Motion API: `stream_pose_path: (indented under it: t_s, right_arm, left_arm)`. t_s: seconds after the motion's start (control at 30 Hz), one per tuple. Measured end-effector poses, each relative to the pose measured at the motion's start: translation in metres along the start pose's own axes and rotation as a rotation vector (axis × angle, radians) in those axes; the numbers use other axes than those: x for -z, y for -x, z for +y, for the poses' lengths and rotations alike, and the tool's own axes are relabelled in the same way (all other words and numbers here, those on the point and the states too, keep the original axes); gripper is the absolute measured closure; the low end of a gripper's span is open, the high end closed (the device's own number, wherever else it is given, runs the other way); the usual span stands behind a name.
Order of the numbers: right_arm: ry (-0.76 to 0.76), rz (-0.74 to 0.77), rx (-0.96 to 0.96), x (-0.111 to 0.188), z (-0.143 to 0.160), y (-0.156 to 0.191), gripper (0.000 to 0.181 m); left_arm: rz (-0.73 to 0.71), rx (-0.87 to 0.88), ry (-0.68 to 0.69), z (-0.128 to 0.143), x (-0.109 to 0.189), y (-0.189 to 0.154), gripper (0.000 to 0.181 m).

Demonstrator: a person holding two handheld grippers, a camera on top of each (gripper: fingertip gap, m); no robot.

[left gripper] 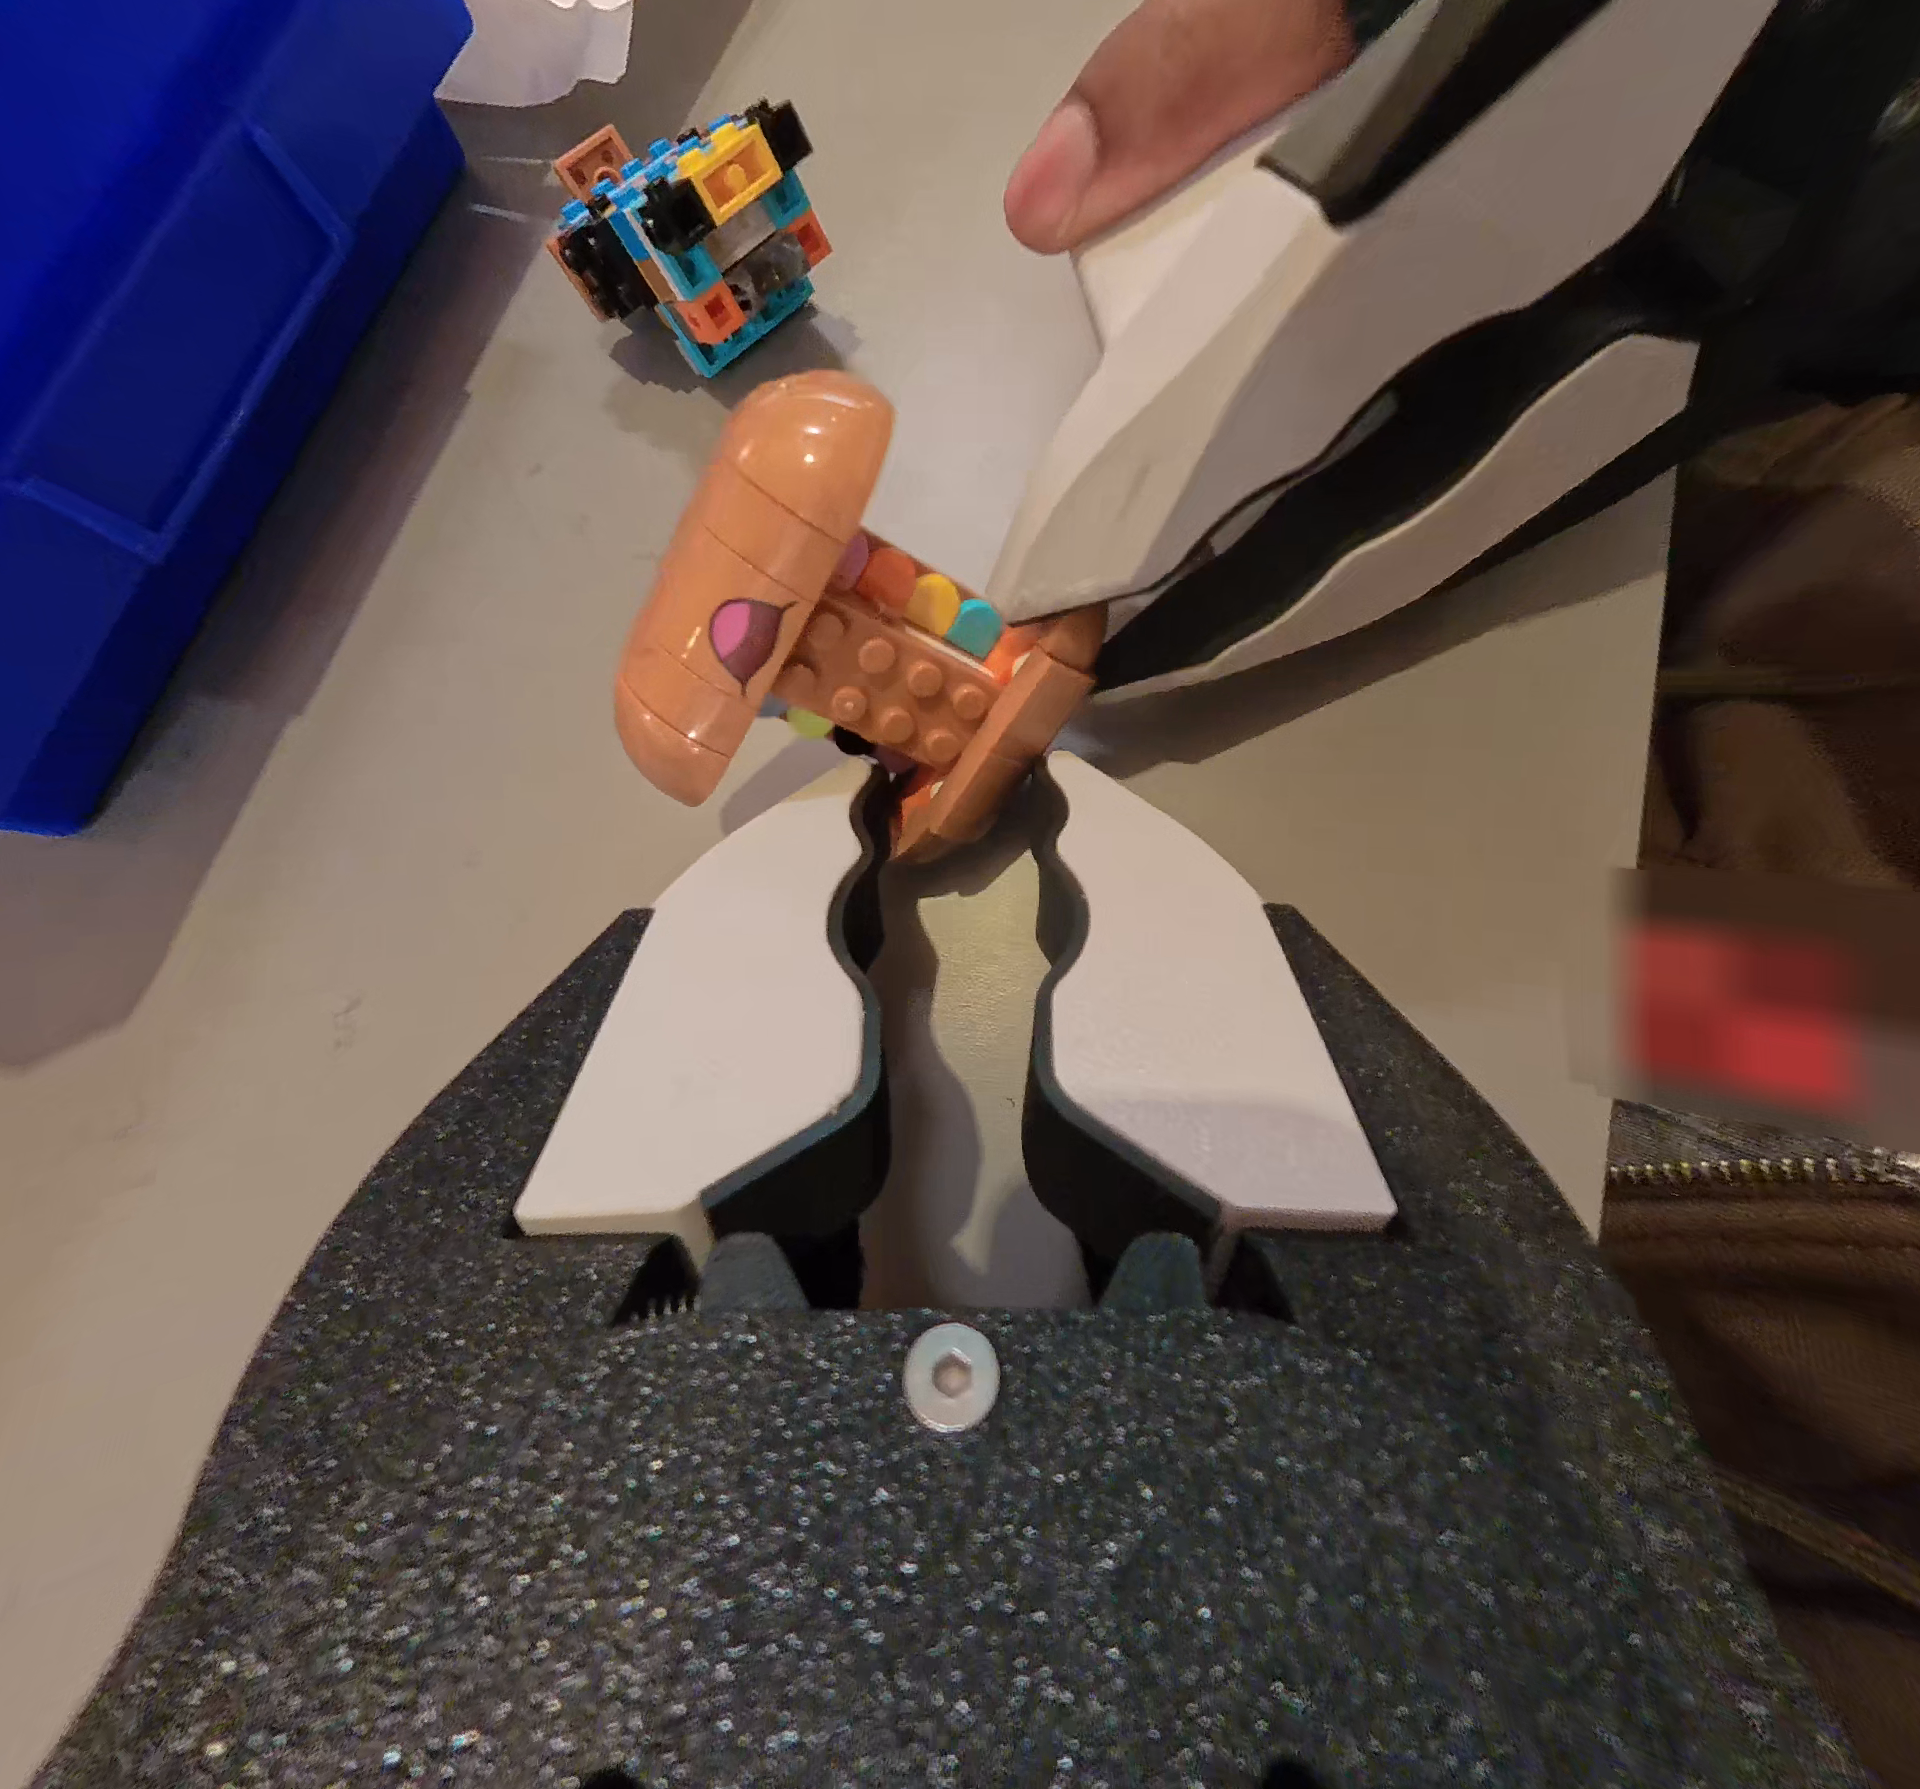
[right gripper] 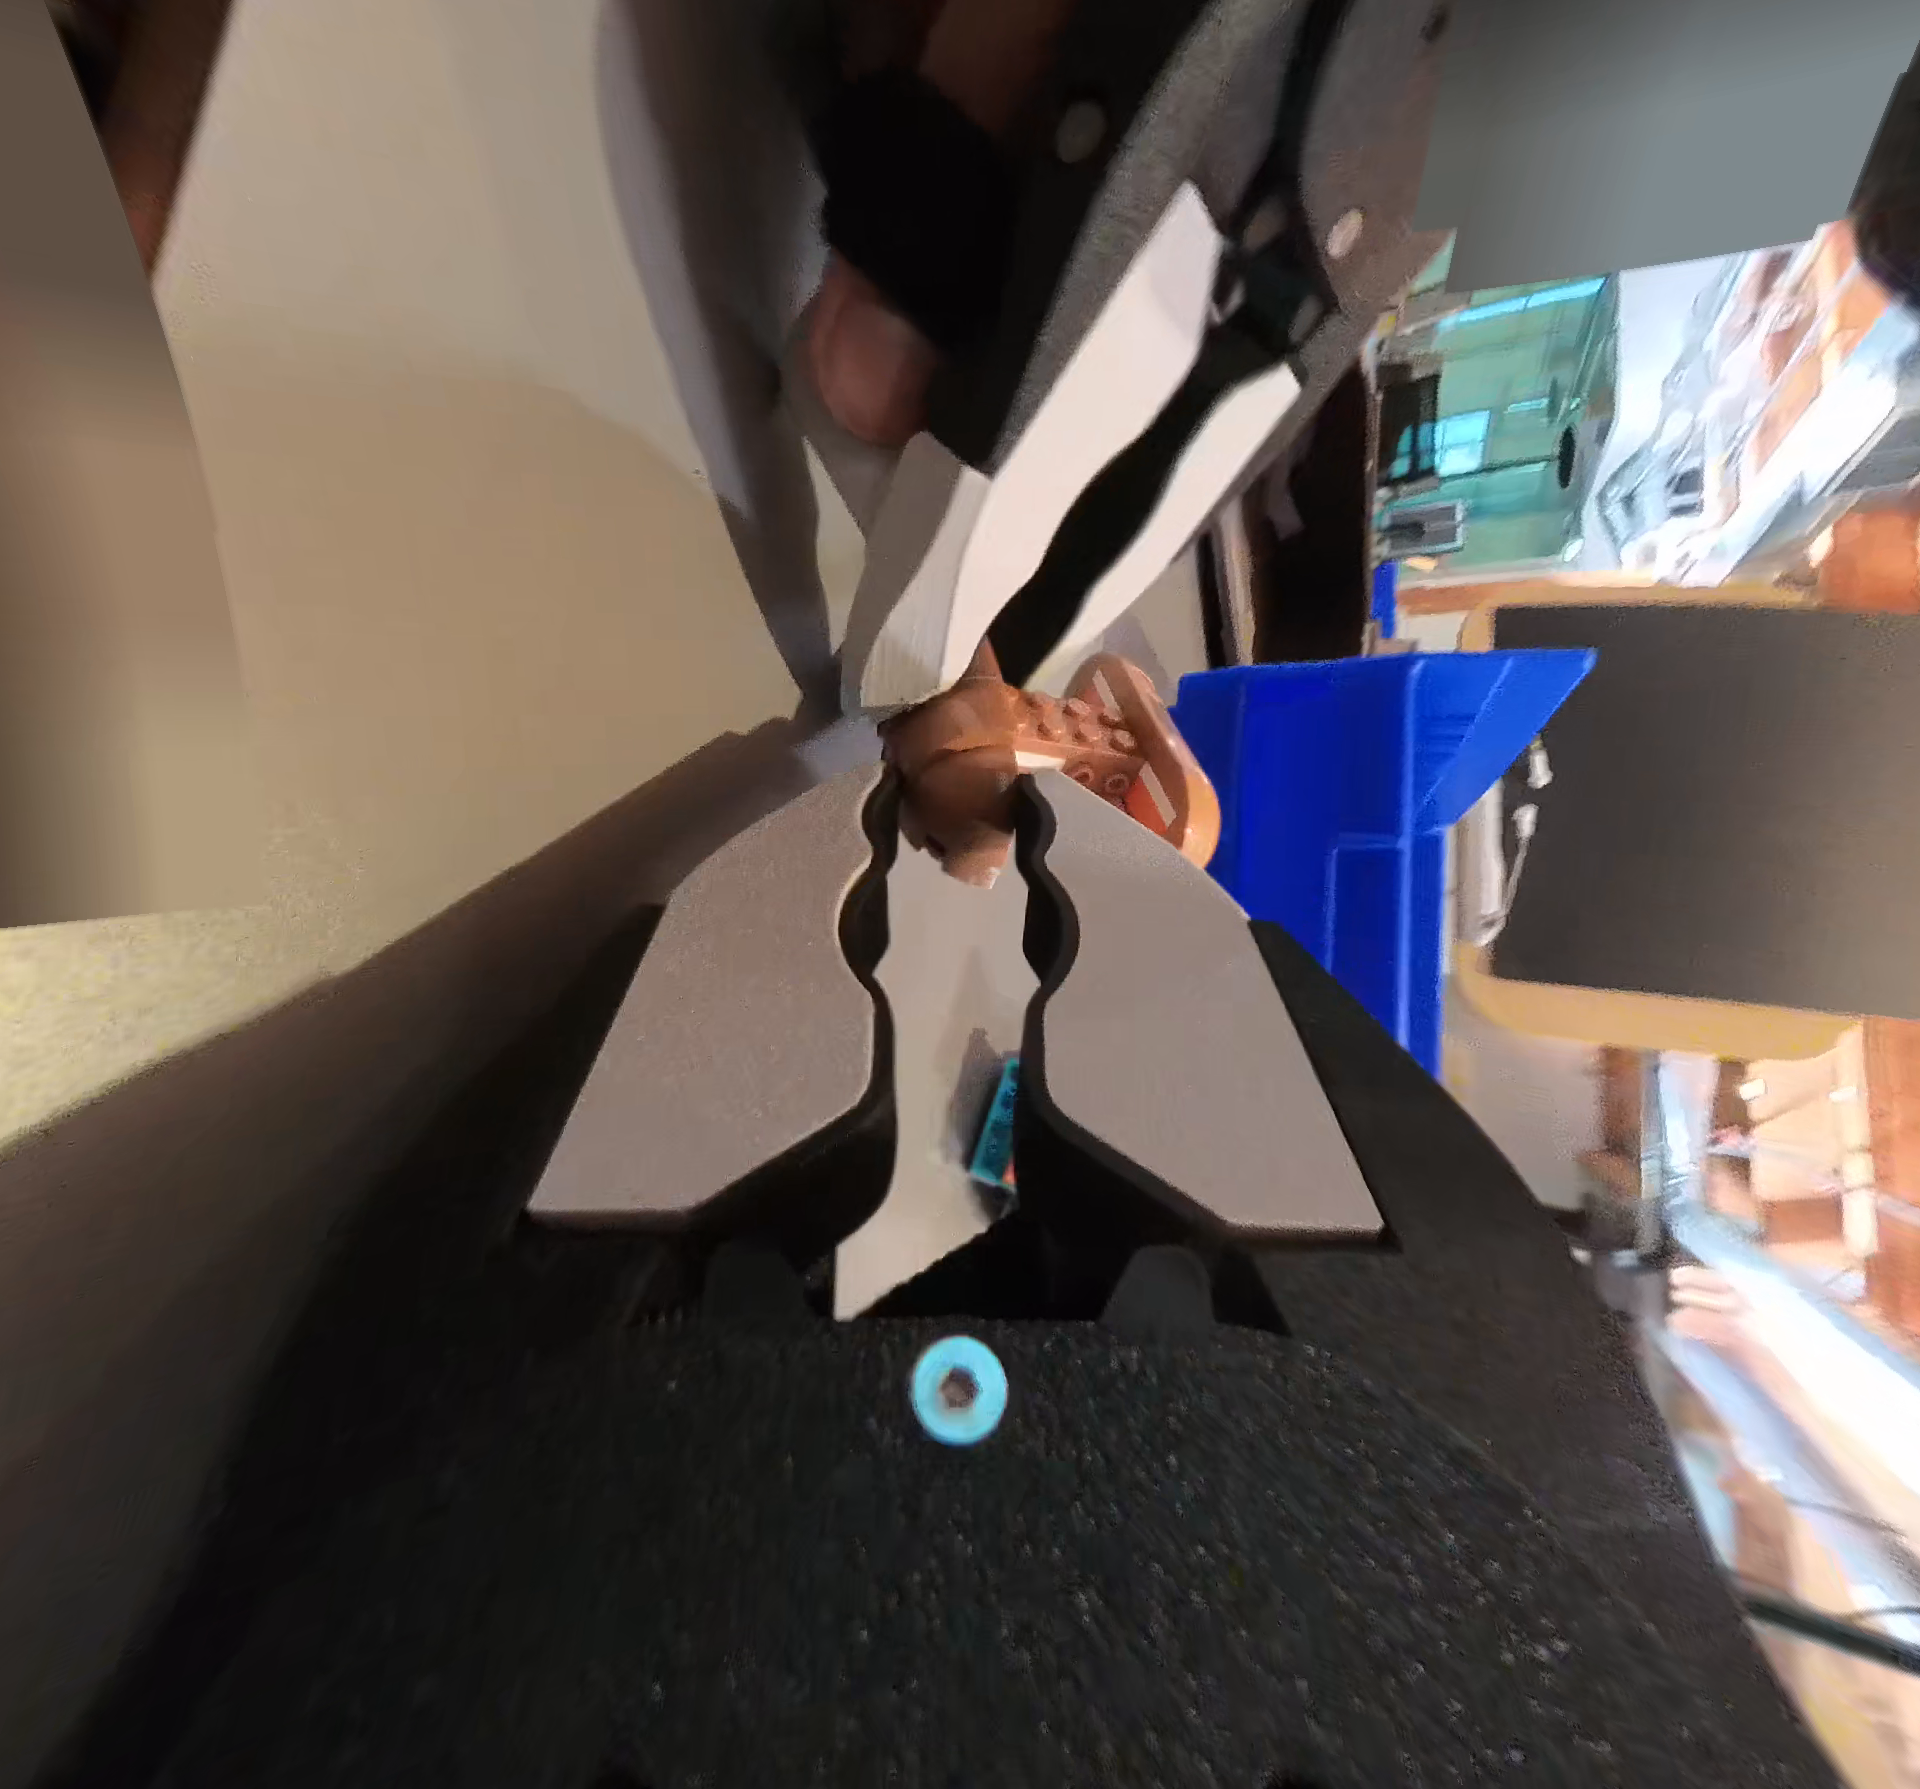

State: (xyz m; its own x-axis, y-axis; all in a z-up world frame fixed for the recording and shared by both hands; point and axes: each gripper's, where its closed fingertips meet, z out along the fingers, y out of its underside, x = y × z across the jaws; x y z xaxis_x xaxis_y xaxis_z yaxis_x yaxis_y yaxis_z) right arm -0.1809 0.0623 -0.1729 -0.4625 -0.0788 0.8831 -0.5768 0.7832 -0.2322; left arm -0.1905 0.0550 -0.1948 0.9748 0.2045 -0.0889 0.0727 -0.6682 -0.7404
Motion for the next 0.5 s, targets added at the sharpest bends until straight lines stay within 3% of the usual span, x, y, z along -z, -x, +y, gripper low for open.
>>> stream_pose_path:
  t_s: [0.5]
  right_arm:
    - [0.182,-0.193,-0.335,-0.007,0.018,0.002,0.159]
  left_arm:
    - [-0.067,-0.096,-0.001,-0.001,0.001,0.004,0.161]
